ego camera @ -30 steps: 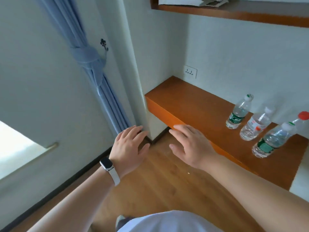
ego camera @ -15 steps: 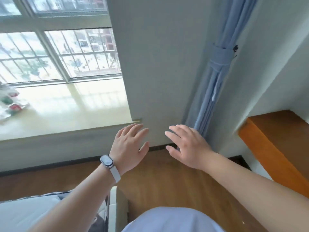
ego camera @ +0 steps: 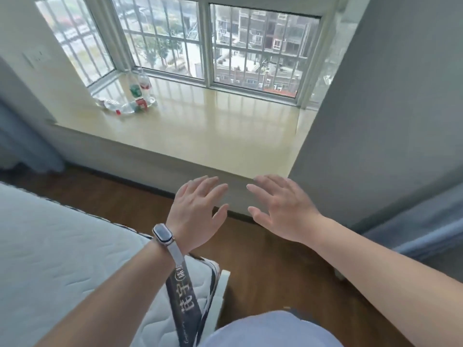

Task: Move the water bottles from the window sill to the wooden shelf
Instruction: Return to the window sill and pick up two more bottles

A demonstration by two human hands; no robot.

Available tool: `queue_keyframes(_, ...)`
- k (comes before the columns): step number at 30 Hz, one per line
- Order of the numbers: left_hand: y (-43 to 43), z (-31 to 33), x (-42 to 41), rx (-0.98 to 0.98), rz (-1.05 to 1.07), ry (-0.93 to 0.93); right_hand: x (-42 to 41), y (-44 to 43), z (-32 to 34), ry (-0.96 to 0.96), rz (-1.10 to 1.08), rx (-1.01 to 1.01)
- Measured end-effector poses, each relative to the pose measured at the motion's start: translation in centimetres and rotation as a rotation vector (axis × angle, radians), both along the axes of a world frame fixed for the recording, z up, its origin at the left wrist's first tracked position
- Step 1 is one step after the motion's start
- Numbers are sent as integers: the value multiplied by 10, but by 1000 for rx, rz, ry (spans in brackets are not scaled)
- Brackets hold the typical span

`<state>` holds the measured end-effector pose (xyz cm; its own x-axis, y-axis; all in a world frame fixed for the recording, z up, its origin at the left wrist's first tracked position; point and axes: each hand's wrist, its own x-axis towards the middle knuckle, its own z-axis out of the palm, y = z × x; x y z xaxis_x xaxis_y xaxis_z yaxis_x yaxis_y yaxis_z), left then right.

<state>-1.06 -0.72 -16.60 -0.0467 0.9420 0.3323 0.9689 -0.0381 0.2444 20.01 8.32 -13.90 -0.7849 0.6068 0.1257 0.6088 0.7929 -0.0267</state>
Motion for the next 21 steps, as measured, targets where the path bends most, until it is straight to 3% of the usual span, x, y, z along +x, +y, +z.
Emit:
queue_keyframes(13,108,-18,-73,17,412,88,-120,189,-29,-15,338,-134)
queue_keyframes(21,208,-13,-98,-29,492,197,-166,312,-25,26,459,-157)
